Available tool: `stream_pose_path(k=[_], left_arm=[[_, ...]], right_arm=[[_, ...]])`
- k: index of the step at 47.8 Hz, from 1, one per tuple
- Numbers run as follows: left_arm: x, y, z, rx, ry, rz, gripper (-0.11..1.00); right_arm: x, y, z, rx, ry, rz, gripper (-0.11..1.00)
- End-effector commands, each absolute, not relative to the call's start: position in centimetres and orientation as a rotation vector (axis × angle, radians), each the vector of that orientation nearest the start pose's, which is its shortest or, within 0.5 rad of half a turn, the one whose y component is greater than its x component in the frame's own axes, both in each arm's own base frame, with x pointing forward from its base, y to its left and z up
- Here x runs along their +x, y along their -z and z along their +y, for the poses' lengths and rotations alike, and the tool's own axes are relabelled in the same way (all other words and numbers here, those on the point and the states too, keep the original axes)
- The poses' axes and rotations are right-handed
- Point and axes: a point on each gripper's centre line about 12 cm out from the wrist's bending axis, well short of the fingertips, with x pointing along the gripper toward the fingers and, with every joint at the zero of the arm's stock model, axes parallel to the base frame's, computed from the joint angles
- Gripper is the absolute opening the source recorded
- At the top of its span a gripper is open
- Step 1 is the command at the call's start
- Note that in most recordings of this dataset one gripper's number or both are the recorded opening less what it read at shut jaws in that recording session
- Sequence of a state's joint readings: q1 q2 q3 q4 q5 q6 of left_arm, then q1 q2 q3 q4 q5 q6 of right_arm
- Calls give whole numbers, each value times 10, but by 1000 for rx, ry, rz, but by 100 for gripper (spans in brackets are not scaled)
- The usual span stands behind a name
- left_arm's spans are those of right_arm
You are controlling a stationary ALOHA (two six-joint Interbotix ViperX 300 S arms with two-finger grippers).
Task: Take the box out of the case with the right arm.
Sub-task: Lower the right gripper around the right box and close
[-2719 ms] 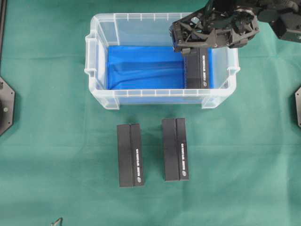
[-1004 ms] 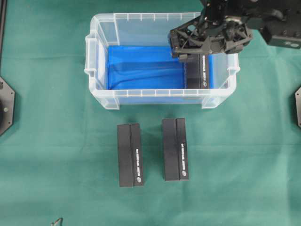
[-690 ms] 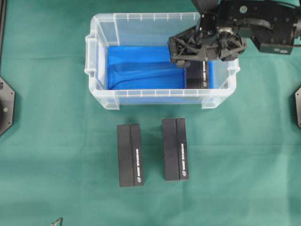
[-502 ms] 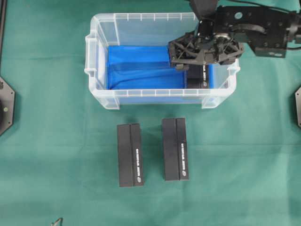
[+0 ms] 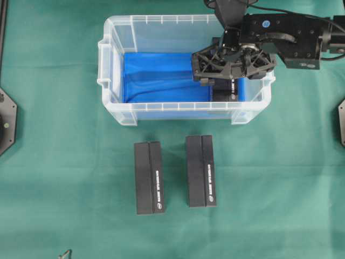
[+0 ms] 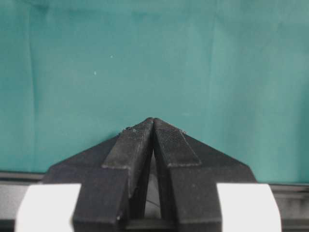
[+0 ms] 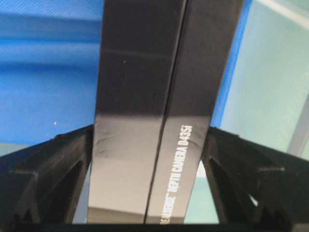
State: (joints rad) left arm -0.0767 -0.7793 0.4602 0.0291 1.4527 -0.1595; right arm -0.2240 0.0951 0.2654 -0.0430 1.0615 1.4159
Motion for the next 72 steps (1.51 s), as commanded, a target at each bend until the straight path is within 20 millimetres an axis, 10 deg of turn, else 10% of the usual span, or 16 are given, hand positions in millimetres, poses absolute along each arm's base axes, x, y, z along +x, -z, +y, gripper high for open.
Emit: stream_pose_path(k=[1, 12, 18, 52, 72], left_arm=[[167, -378, -9, -80, -46, 1101, 0], [167, -378, -9, -79, -44, 1101, 0], [167, -378, -9, -80, -46, 1101, 0], [168, -379, -9, -80, -45, 1100, 0], [168, -379, -9, -79, -44, 1098, 0]], right_arm=[[376, -196, -89, 1269, 1172, 1030, 89], [376, -197, -89, 1285, 1180, 1022, 85], [375, -199, -89, 1281, 1190, 1033, 65], [377, -205, -88, 1283, 1180, 1024, 64], [373, -278, -90, 1273, 1178, 987, 64]])
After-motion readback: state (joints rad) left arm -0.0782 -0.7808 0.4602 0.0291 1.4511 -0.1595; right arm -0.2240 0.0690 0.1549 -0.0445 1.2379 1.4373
